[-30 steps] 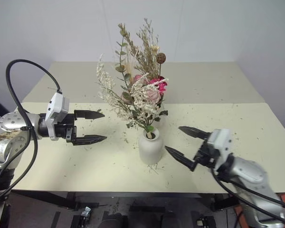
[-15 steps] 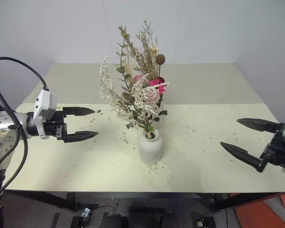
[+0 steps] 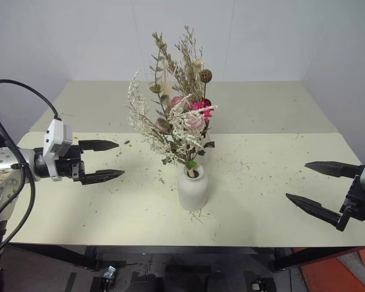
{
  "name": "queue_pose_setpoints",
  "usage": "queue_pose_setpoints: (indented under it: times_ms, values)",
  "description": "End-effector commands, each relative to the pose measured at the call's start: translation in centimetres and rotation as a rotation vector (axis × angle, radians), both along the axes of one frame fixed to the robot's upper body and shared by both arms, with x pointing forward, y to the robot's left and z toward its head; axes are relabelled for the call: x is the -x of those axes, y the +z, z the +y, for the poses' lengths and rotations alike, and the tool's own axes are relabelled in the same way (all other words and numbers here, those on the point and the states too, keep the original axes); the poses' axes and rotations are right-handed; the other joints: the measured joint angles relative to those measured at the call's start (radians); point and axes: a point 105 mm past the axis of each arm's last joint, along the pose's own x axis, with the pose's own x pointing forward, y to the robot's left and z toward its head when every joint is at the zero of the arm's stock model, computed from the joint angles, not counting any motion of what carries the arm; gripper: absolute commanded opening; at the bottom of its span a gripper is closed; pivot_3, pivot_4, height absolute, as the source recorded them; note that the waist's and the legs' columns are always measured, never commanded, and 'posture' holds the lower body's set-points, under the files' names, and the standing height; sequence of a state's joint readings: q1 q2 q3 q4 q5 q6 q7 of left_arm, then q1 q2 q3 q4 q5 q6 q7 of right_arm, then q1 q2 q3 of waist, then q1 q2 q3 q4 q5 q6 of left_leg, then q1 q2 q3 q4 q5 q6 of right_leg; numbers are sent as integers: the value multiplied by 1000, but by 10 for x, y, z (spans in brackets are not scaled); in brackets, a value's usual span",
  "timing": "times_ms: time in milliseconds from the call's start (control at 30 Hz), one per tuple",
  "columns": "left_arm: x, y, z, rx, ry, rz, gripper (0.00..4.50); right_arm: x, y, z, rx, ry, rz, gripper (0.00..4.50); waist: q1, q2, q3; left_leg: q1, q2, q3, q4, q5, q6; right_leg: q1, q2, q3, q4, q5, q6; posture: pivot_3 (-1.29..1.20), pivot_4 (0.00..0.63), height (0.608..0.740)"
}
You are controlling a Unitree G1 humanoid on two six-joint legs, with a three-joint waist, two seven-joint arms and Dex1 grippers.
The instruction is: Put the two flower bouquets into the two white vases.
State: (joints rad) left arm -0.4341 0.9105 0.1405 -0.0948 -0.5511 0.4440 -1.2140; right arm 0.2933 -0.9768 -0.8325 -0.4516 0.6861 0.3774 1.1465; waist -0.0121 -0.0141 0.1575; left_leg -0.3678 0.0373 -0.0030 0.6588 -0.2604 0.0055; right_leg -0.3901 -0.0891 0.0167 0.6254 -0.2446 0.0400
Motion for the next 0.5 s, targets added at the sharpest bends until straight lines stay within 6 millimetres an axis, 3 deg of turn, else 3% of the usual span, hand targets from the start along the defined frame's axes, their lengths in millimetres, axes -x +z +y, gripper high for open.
queue_pose_setpoints:
  times_ms: [33, 233, 500]
  values:
    - [0, 19, 8, -16, 4, -55, 4500, 6, 10, 6, 14, 14, -50, 4447, 0, 0, 0, 0, 0, 0, 0, 0, 0, 0, 0, 0, 0, 0, 0, 0, 150, 740]
    - [4, 31, 11, -22, 4, -57, 4500, 8, 8, 12, 3, 25, -57, 4447, 0, 0, 0, 0, 0, 0, 0, 0, 0, 0, 0, 0, 0, 0, 0, 0, 150, 740]
    - [17, 31, 20, -62, 49, -33, 4500, 3, 6, 19, -17, 85, -52, 4447, -2, 0, 0, 0, 0, 0, 0, 0, 0, 0, 0, 0, 0, 0, 0, 0, 150, 740]
